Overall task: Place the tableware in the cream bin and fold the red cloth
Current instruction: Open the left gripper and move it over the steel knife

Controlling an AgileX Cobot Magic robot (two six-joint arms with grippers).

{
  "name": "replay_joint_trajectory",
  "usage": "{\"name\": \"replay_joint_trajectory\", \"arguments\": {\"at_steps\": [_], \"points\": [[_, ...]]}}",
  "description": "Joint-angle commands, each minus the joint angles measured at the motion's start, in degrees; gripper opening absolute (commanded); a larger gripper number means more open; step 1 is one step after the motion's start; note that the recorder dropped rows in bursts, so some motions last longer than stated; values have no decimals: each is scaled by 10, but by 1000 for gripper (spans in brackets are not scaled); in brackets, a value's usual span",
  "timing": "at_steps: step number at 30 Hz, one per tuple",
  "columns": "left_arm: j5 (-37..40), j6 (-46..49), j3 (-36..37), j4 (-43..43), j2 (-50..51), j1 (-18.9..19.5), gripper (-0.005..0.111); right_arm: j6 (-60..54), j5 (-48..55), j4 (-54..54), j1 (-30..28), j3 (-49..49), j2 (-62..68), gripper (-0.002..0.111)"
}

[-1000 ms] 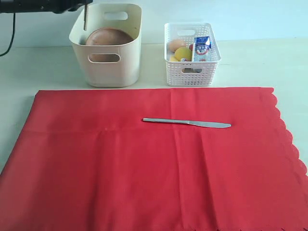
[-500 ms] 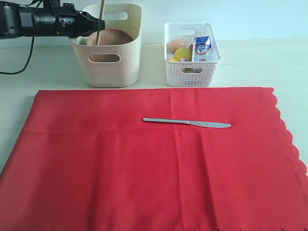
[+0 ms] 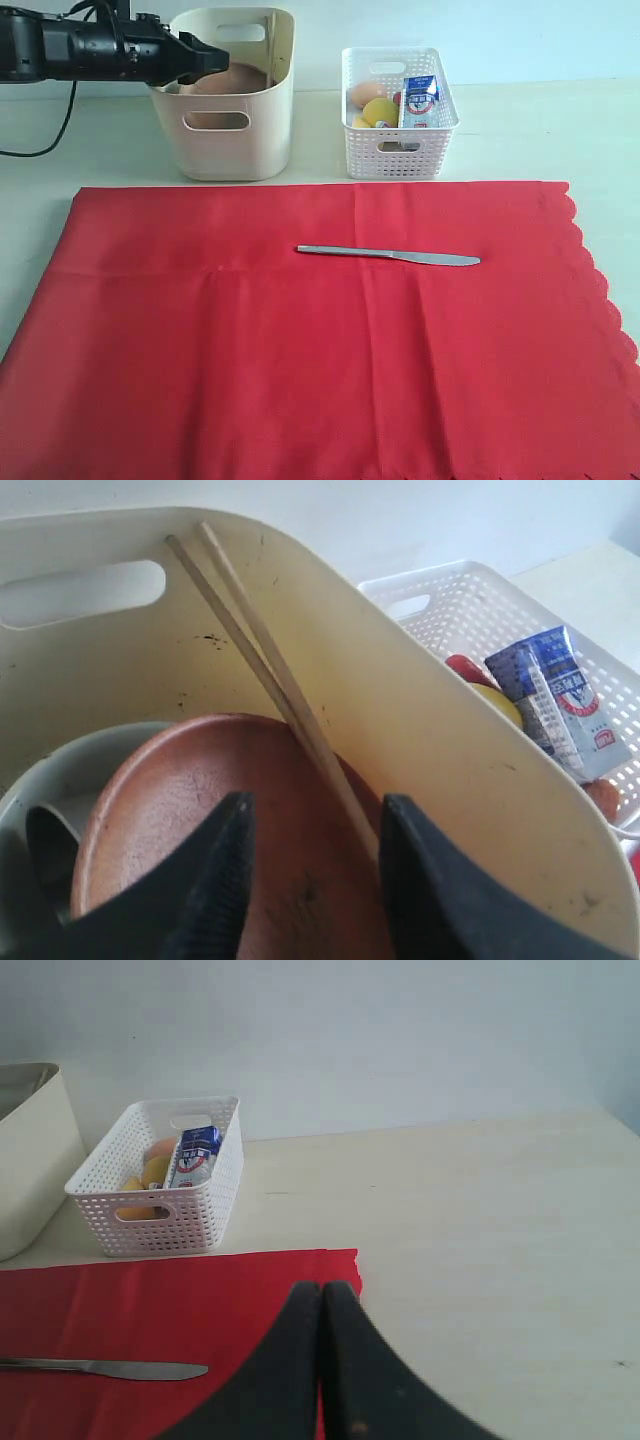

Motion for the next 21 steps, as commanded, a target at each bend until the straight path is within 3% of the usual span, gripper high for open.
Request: {"name": "replay_joint_trajectory", "arguments": {"at_steps": [1,11,17,21], "points": [[10,-14,-4,23,-22,-4,42,-4,-4,2,-2,0,1,0],[53,-94,-4,96,-82,-4,42,-4,-6,2,-2,0,1,0],[117,-194,-4,167,-113,-4,42,-4,-6,2,-2,0,1,0],[191,-208,-4,185,-120,-4,42,-4,-6,2,-2,0,1,0]]}}
